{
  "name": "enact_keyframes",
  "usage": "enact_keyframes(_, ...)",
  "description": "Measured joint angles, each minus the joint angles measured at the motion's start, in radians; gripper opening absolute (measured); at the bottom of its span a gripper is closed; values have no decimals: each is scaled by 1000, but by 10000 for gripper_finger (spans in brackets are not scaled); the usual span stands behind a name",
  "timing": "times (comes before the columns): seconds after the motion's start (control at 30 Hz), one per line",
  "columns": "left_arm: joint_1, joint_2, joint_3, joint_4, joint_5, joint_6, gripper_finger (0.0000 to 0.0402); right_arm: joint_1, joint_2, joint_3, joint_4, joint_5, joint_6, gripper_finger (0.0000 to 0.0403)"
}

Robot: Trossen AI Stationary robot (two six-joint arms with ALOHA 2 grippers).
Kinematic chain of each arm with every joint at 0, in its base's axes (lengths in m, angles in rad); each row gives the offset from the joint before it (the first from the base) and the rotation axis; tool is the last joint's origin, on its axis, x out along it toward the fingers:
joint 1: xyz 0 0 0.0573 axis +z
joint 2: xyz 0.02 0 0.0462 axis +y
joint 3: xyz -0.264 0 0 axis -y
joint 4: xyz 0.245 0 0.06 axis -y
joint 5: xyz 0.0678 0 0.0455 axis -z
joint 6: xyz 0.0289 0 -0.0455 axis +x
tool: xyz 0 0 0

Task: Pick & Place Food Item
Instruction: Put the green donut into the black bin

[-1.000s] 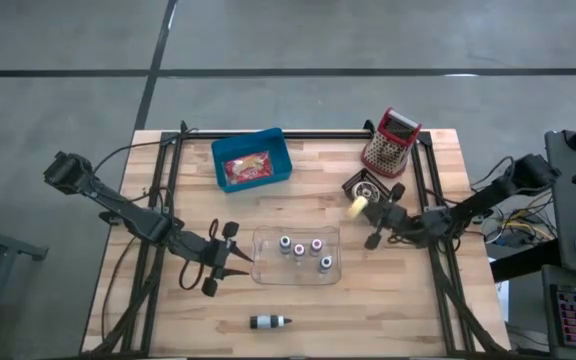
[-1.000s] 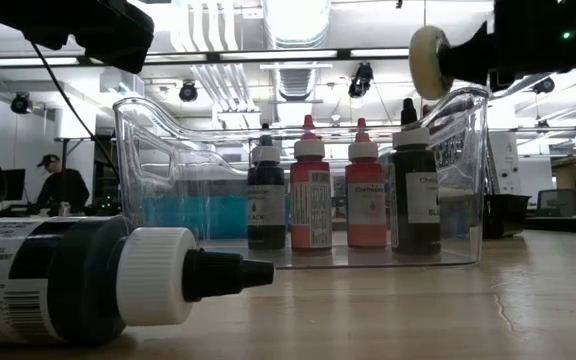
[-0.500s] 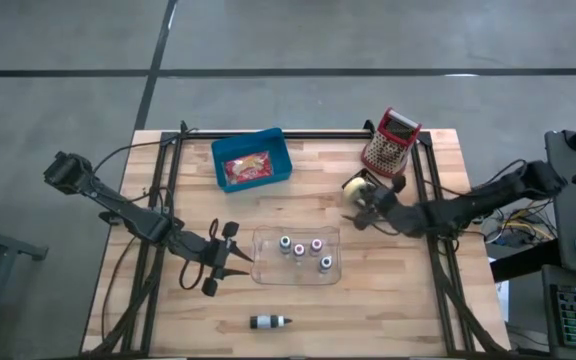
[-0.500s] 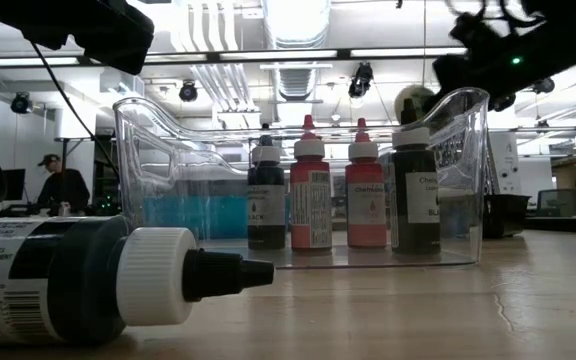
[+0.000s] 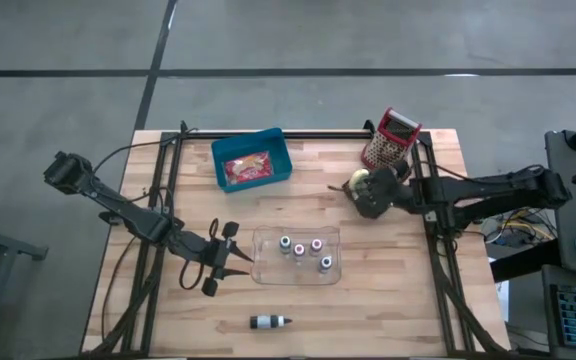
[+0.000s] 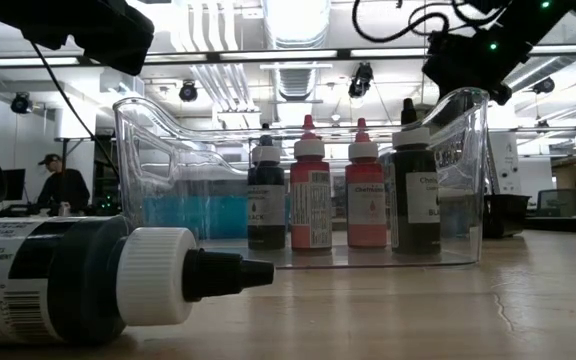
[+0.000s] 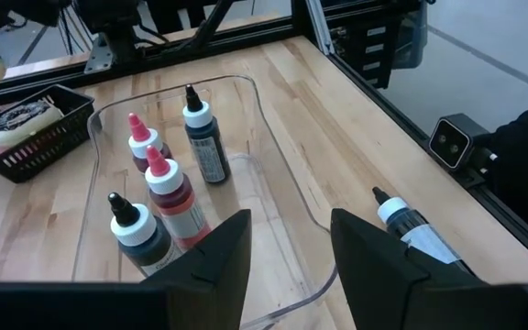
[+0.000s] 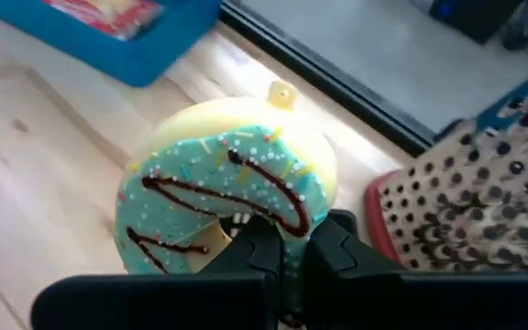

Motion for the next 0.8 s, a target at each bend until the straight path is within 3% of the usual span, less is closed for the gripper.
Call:
enact_keyframes(0.43,0,0,0,0,0,0,156,-292,10,23,-88,-429,-120,8)
enact_keyframes(0.8,0,0,0,0,0,0,156,-390,122,23,-146,-545,-178,8)
